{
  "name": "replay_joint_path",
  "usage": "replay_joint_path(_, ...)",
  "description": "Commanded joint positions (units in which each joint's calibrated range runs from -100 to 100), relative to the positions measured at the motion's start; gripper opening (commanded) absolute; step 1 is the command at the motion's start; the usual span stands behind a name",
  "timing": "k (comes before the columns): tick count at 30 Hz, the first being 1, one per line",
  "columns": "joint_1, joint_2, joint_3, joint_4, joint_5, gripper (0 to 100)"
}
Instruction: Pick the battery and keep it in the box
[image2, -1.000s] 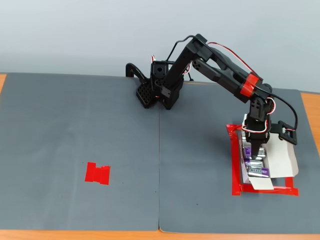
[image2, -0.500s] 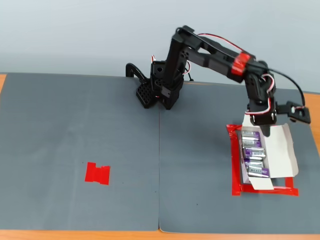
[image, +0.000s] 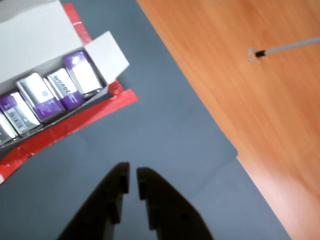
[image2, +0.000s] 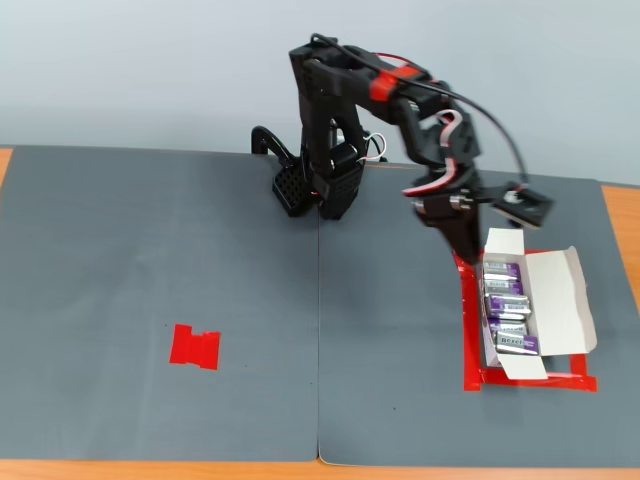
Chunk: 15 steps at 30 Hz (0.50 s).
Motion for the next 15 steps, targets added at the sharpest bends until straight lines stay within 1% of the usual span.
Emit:
replay_joint_path(1, 6.18, -9.97, 6.02, -0.73, -0.23, 2)
replay_joint_path(8, 15.96, -21.34, 18.69, -0.81, -0.33, 2)
replay_joint_path(15, 23.42, -33.37, 33.16, -1.07, -4.97, 2)
